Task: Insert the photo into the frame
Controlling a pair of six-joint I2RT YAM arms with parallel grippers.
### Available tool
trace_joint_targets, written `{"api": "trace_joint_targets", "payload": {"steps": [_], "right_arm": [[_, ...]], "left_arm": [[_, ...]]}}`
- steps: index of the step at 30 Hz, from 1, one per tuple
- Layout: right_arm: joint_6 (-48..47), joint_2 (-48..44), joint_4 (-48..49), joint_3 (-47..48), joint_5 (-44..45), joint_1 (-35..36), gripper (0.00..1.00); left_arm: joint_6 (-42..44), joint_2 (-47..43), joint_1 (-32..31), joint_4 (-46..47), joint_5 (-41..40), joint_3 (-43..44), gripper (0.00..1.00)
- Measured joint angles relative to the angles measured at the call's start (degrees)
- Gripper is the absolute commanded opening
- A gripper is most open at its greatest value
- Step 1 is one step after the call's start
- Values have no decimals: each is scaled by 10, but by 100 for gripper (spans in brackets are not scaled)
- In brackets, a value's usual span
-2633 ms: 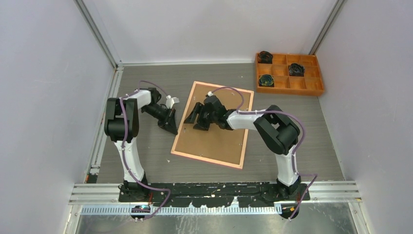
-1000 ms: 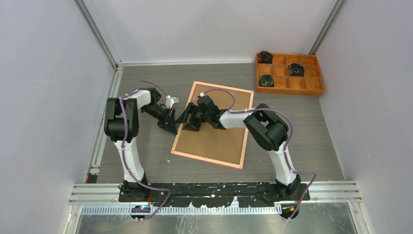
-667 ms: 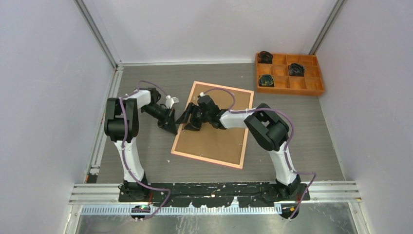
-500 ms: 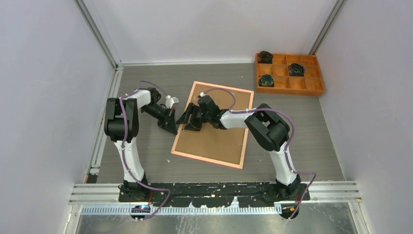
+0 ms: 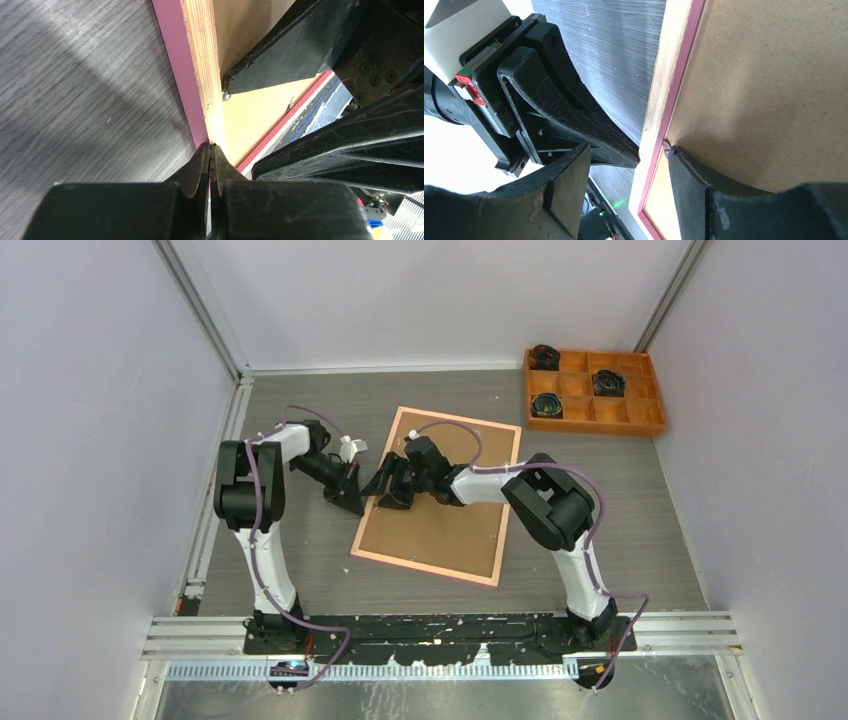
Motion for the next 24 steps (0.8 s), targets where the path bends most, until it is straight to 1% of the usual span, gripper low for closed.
{"api": "trace_joint_targets", "payload": {"steps": [17,19,24], "right_arm": [[-22,24,-6,31,-39,-1,63],[-25,24,-6,31,-40,-2,64],[-35,19,-16,33,-51,-17,73]], "left_arm": [[3,2,0,-4,0,3,0],[3,2,0,-4,0,3,1],[5,2,0,-7,0,4,1]]}}
